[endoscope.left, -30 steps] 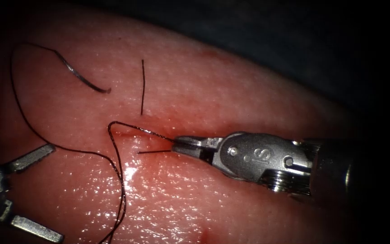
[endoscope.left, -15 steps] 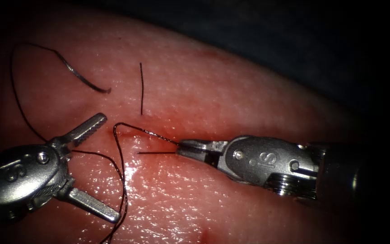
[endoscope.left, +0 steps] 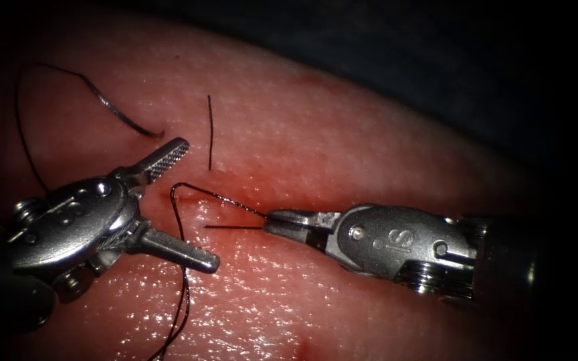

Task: Wound Closure
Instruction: Grasp the suture with the right gripper and pass more suture to the left gripper.

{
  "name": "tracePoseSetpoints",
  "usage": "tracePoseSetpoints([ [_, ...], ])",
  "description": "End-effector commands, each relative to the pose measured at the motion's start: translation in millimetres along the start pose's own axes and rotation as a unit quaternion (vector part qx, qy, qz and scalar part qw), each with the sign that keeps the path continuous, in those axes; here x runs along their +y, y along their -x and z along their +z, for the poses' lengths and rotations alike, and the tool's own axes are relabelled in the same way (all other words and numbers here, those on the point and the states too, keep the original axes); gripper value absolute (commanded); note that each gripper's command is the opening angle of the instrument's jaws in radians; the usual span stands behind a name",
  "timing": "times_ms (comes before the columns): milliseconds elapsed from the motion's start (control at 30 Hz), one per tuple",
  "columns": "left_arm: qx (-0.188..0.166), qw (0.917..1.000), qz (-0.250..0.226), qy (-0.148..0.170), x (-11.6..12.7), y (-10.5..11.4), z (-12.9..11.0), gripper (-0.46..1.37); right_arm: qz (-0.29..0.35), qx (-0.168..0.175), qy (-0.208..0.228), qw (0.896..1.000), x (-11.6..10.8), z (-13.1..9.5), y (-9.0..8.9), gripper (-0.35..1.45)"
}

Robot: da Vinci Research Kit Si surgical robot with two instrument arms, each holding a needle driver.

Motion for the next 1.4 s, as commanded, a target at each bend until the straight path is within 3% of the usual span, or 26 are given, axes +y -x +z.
tracePoseSetpoints([
  [33, 0.000, 1.0000, 0.002, 0.002, -0.1, 0.4, 0.0, 1.08, 0.000, 0.000, 0.001, 1.000, 0.0, 0.1, 0.1, -0.35],
  [400, -0.002, 1.0000, 0.003, 0.000, -2.8, 2.1, -0.5, 1.16, -0.003, 0.003, -0.001, 1.000, 0.2, -0.2, 0.5, -0.35],
  [533, -0.007, 0.9998, -0.002, -0.018, -2.6, 3.3, 0.1, 0.51, -0.003, 0.006, 0.001, 1.000, 0.3, -0.1, 0.5, -0.35],
  [600, -0.013, 0.9998, -0.011, -0.013, -2.3, 3.8, 0.3, 0.22, -0.003, 0.007, 0.001, 1.000, 0.4, -0.1, 0.5, -0.35],
  [667, -0.014, 0.9997, -0.020, 0.003, -2.2, 4.5, 0.5, -0.19, -0.002, 0.010, 0.003, 1.000, 0.4, -0.1, 0.5, -0.35],
  [767, -0.028, 0.9991, -0.028, 0.015, -2.4, 5.2, 0.2, -0.35, -0.002, 0.010, 0.003, 1.000, 0.5, 0.0, 0.5, -0.35],
  [933, -0.079, 0.9960, -0.037, 0.019, -2.4, 6.9, -0.3, -0.35, -0.002, 0.011, 0.004, 1.000, 0.6, 0.0, 0.5, -0.35],
  [967, -0.093, 0.9949, -0.035, 0.018, -2.3, 7.6, -0.4, -0.33, -0.002, 0.011, 0.004, 1.000, 0.7, 0.1, 0.5, -0.35],
  [1033, -0.102, 0.9939, -0.036, 0.022, -2.1, 8.4, -0.5, 0.08, -0.005, 0.011, 0.004, 1.000, 0.8, 0.1, 0.5, -0.35],
  [1067, -0.104, 0.9937, -0.035, 0.023, -2.2, 8.5, -0.6, 0.40, -0.005, 0.011, 0.004, 1.000, 0.8, 0.2, 0.5, -0.35],
  [1100, -0.104, 0.9936, -0.038, 0.023, -2.2, 8.5, -0.6, 0.46, -0.005, 0.011, 0.004, 1.000, 0.8, 0.2, 0.5, -0.35],
  [1133, -0.104, 0.9937, -0.035, 0.024, -2.3, 8.4, -0.6, 0.73, -0.005, 0.011, 0.004, 1.000, 0.8, 0.2, 0.5, -0.35],
  [1200, -0.101, 0.9941, -0.027, 0.029, -2.4, 7.9, -0.6, 1.07, -0.005, 0.011, 0.004, 1.000, 0.8, 0.2, 0.5, -0.35],
  [1300, -0.099, 0.9946, -0.007, 0.031, -2.6, 7.3, -0.3, 1.30, -0.005, 0.011, 0.004, 1.000, 0.8, 0.2, 0.5, -0.35],
  [1400, -0.095, 0.9954, 0.011, 0.008, -2.5, 7.1, 0.0, 1.34, -0.005, 0.011, 0.004, 1.000, 0.8, 0.2, 0.5, -0.35],
])
